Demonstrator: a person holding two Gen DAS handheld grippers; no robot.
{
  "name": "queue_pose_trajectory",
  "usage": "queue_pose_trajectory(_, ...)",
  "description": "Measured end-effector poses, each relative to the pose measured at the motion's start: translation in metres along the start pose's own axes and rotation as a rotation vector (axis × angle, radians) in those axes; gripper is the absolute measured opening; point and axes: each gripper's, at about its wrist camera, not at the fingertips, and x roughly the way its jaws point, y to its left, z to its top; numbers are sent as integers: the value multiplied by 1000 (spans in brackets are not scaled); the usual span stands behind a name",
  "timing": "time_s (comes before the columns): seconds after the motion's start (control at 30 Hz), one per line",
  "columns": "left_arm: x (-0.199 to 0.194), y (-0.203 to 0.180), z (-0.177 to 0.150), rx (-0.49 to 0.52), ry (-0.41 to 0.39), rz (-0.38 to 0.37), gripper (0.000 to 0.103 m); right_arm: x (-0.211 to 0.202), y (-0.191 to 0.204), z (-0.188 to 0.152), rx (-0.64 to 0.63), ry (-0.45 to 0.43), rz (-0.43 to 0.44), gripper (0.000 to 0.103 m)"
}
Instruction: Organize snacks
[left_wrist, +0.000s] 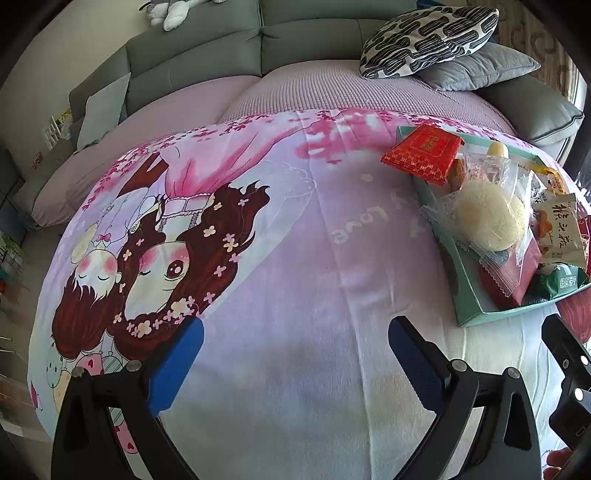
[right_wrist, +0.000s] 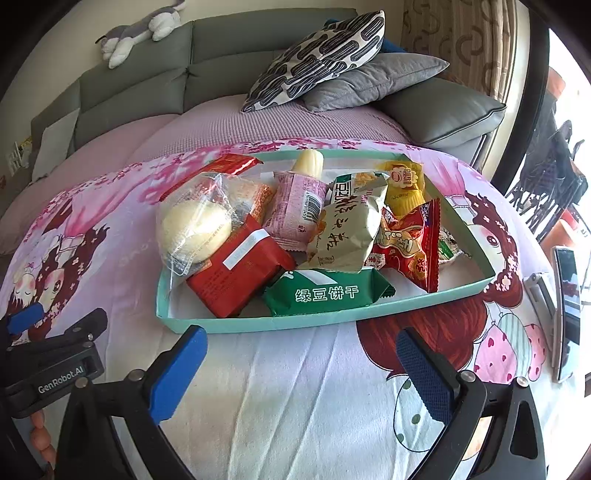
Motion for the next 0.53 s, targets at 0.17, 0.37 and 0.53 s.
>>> queue_pose_trajectory(0.17, -2, 1, 0, -5, -5, 6, 100, 0, 0, 0, -1, 2, -3, 103)
queue_pose_trajectory(0.37, -3, 10, 1, -54, -8, 3, 100, -1, 0, 0, -3, 2, -4, 103)
queue_pose_trajectory(0.53, -1, 11, 1, -59, 3, 2, 100, -1, 0, 1, -7, 1, -5, 103)
